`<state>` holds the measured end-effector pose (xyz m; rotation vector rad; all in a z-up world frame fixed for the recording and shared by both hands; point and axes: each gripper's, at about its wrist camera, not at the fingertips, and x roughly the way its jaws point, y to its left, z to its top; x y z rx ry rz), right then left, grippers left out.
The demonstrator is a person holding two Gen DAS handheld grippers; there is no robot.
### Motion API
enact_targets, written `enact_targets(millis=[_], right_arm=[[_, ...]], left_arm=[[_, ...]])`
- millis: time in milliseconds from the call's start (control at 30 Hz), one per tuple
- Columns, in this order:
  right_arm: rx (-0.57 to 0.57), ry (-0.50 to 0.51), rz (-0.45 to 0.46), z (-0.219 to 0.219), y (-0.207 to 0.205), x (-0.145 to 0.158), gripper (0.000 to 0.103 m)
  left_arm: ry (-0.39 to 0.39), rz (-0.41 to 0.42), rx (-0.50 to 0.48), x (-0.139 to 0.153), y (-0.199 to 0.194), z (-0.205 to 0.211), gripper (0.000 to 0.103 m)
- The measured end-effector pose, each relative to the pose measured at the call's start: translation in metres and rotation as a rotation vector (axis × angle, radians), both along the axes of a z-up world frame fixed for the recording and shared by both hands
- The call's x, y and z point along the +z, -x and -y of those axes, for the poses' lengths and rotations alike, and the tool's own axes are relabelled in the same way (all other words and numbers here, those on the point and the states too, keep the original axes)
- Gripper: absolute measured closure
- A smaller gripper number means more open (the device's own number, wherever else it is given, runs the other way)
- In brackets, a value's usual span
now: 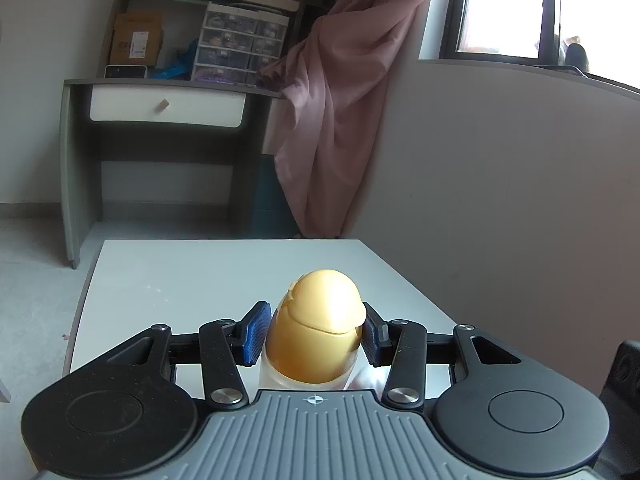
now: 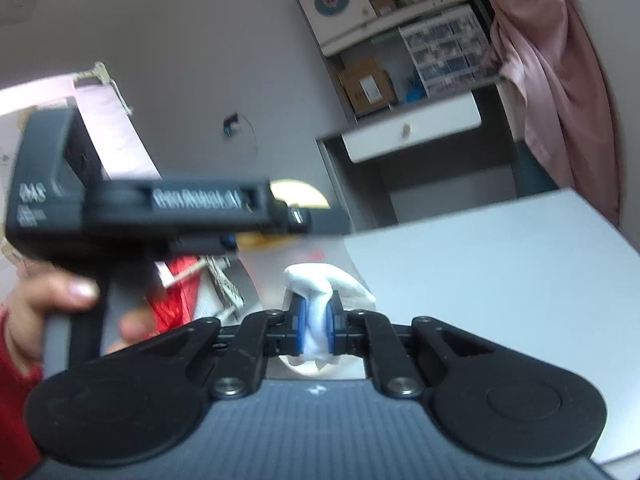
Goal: Clean container
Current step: 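Rub the cloth against the bottle side with the right gripper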
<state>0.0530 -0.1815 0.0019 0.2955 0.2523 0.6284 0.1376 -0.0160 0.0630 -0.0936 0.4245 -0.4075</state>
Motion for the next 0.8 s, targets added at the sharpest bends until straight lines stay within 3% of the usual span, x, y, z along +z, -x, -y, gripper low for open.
enact_targets(millis=[167,567,800], right_arm=[[0.002,-0.006,0.024,0.000,-0.003,0.003,0.093],[0.019,0.052,-0.109,-0.001,-0.016,-0.029,0.092],[0.010,0.089,-0.108,-0.006,-0.014,-0.028,0.092]], left_arm=[[-0.003,-0.001,-0.003,0.001,0.002,0.002,0.056],[-0.006,-0.002,-0.004,0.002,0.004,-0.003,0.056],[-0.008,-0.003,-0.001,0.003,0.004,-0.002,0.056]])
